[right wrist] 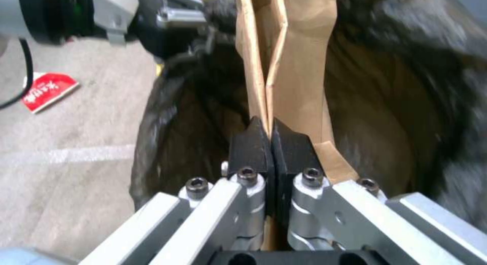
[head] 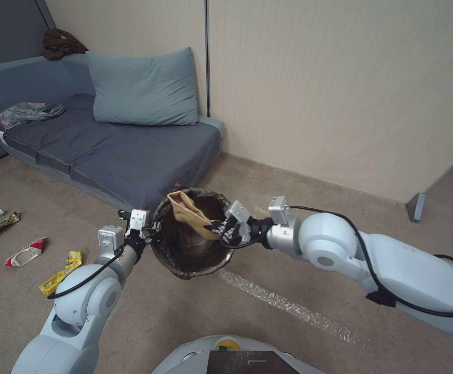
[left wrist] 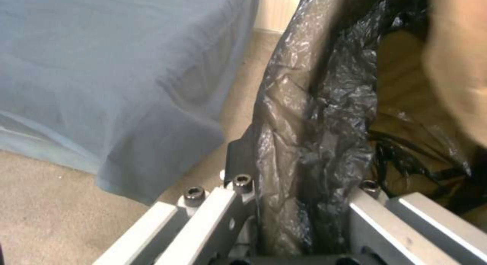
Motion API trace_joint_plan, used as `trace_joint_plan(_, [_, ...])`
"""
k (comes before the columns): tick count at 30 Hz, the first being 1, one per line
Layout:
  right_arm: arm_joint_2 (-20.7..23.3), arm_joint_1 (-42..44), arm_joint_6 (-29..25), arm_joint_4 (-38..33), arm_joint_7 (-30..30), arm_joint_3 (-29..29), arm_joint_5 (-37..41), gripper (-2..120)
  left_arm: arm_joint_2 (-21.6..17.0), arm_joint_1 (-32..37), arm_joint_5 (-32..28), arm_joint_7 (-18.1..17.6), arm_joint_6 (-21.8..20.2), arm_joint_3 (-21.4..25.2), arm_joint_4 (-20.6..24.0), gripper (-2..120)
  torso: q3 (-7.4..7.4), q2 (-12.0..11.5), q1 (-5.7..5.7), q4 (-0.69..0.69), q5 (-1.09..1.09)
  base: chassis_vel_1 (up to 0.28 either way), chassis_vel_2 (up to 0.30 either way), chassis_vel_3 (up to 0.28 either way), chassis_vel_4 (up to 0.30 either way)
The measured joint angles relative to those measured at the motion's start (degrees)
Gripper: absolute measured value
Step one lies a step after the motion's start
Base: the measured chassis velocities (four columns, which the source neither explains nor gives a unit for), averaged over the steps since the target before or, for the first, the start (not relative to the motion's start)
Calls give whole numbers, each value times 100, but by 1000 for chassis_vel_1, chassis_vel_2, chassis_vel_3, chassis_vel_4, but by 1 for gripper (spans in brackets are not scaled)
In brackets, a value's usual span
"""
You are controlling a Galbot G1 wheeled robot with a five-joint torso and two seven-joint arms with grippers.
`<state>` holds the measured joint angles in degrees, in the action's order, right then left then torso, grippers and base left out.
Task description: Pick up the trash bin, then pick up the garbage from the floor and place it into the trash bin.
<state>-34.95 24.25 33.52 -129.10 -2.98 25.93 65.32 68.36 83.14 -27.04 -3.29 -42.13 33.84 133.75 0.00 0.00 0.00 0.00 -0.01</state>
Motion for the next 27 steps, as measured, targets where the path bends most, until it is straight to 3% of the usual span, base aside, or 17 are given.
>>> trace_joint_plan(4, [-461, -600, -20, 309, -87, 545, 161, 0, -1, -11, 1, 1, 0, 23, 3, 0, 0, 0, 0, 1, 0, 0, 0, 0, 0])
trace_joint_plan(10, [-723, -728, -19, 467, -307, 627, 447, 6, -17, -8, 3, 2, 0, 65, 7, 0, 0, 0, 0, 0, 0, 0, 0, 0, 0])
trace_joint_plan(13, [-814, -722, -51, 611, -432, 627, 507, 22, -34, -40, -9, -6, 0, 84, 8, 0, 0, 0, 0, 0, 0, 0, 0, 0, 0])
trace_joint_plan(15, [-818, -707, -57, 630, -446, 619, 509, 25, -34, -49, -26, -16, 0, 84, 8, 0, 0, 0, 0, 0, 0, 0, 0, 0, 0])
trace_joint_plan(18, [-811, -598, -65, 670, -528, 537, 522, 41, -38, -90, -65, -27, 0, 65, 6, 0, 0, 0, 0, 0, 0, 0, 0, 0, 0])
trace_joint_plan(20, [-802, -576, -64, 670, -545, 521, 523, 43, -39, -102, -66, -27, 0, 58, -1, 0, 0, 0, 0, -1, 1, 0, 0, 0, 0])
trace_joint_plan(22, [-754, -527, -58, 660, -569, 474, 532, 55, -52, -142, -71, -26, 0, 51, -24, 0, 0, 0, 0, -1, 0, 0, 0, 0, 0])
trace_joint_plan(27, [-722, -477, -50, 650, -579, 408, 543, 69, -69, -162, -92, -20, 0, 52, -33, 0, 0, 0, 0, -1, 0, 0, 0, 0, 0])
